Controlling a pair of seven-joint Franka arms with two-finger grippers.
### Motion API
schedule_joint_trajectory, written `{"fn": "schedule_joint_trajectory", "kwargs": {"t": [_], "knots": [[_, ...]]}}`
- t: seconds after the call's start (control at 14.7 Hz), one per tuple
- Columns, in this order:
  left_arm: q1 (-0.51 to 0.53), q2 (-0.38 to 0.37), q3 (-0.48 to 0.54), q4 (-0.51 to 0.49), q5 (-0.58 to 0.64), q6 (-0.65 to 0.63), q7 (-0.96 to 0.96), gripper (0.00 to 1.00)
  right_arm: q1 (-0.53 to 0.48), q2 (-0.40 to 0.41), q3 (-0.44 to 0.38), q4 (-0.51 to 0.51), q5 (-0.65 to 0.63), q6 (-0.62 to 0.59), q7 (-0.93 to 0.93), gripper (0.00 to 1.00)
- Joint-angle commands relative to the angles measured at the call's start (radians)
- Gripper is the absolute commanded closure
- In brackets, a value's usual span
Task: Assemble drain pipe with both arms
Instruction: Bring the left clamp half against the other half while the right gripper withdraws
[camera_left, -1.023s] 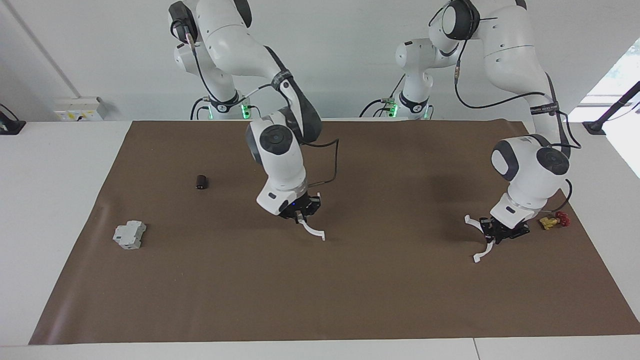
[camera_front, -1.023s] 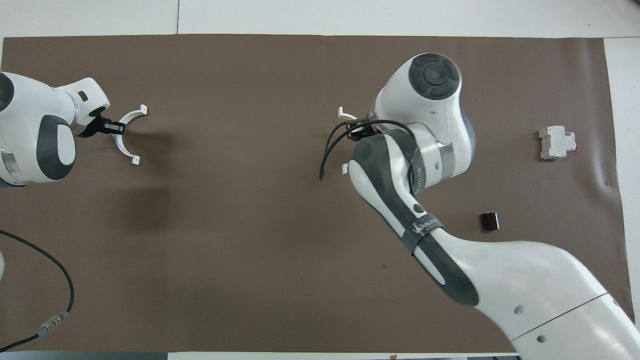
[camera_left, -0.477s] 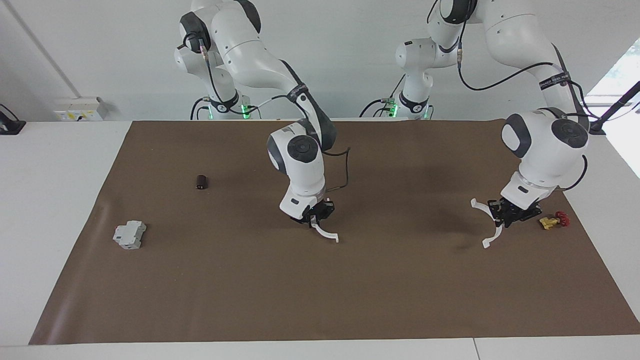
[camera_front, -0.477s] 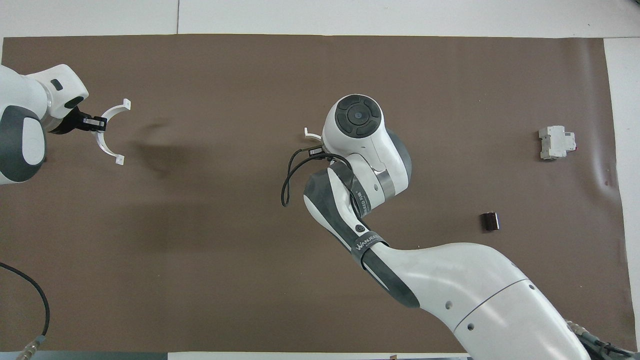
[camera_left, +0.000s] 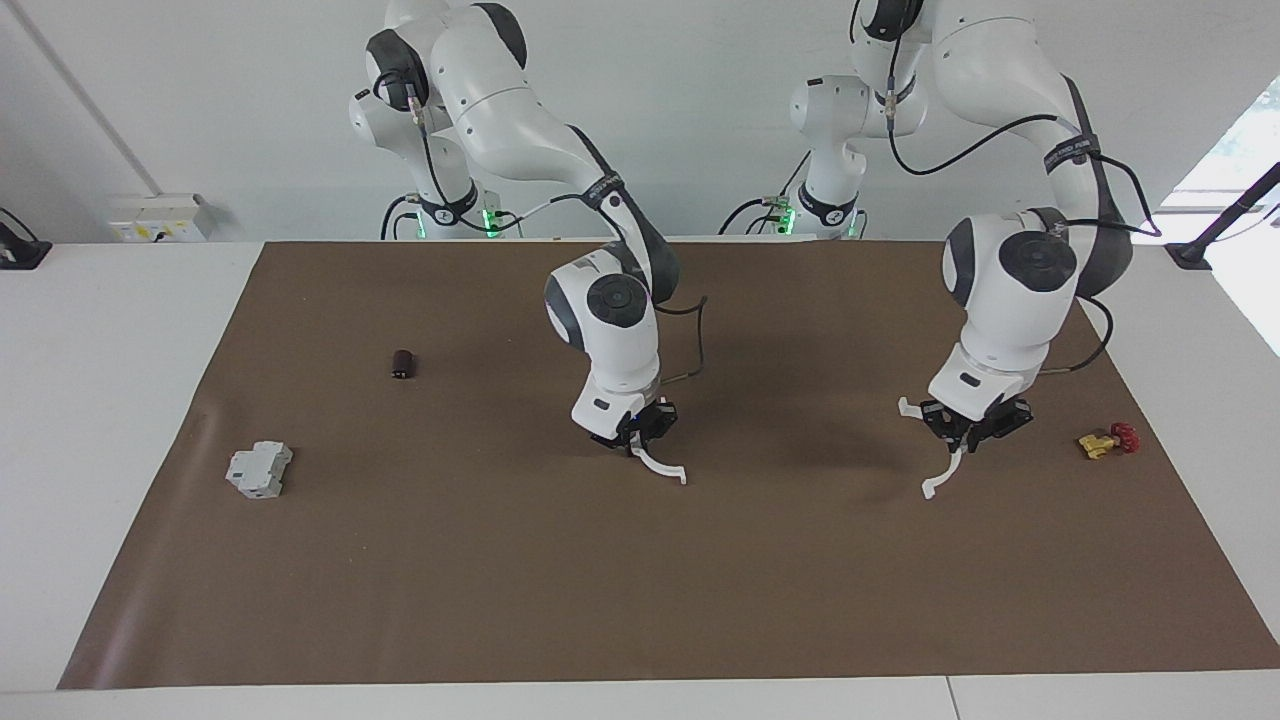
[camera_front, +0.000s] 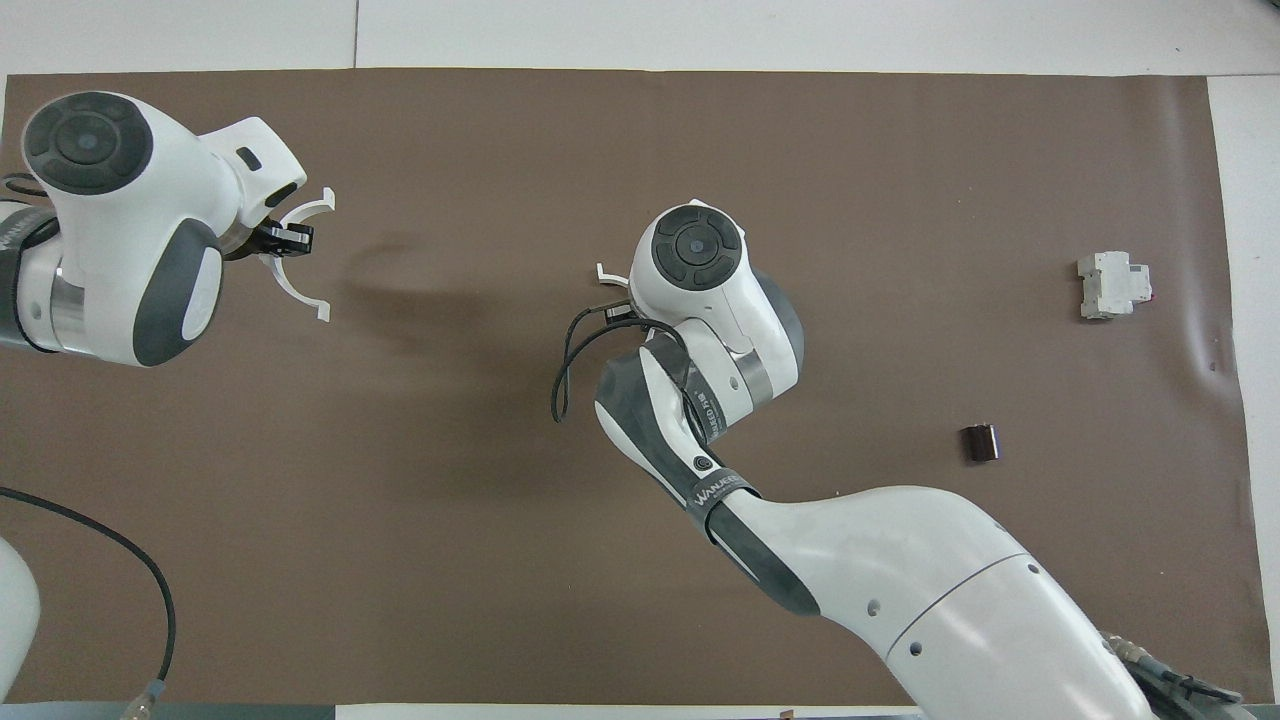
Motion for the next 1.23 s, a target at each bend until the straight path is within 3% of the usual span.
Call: {"fn": "schedule_joint_trajectory", "kwargs": {"t": [0.0, 0.27, 0.41, 0.61, 0.82, 1.02, 1.16], "knots": [[-0.076, 0.015, 0.012, 0.062, 0.041, -0.084, -0.113, 1.00, -0.011, 0.006, -0.003, 0.017, -0.016, 0.015, 0.010, 0.01], [-0.219, 0.105, 0.012, 0.142, 0.067, -0.167, -0.288, 1.00, -0.072, -0.097, -0.013, 0.034, -0.021, -0.117, 0.008, 0.00], [-0.265, 0.135, 0.011, 0.144, 0.067, -0.149, -0.350, 1.00, -0.153, -0.201, -0.013, 0.028, -0.019, -0.229, -0.007, 0.00], [-0.328, 0.174, 0.009, 0.144, 0.051, -0.111, -0.434, 1.00, -0.259, -0.336, -0.013, 0.029, -0.019, -0.443, -0.006, 0.00], [-0.348, 0.188, 0.006, 0.125, -0.034, 0.045, -0.509, 1.00, -0.353, -0.476, -0.012, 0.028, -0.016, -0.643, -0.015, 0.00], [-0.379, 0.182, 0.006, 0.066, -0.090, 0.092, -0.516, 1.00, -0.405, -0.586, -0.015, 0.016, -0.016, -0.752, -0.102, 0.00], [-0.389, 0.172, 0.008, 0.024, -0.090, 0.121, -0.516, 1.00, -0.443, -0.599, -0.015, -0.018, -0.016, -0.749, -0.133, 0.00]]}}
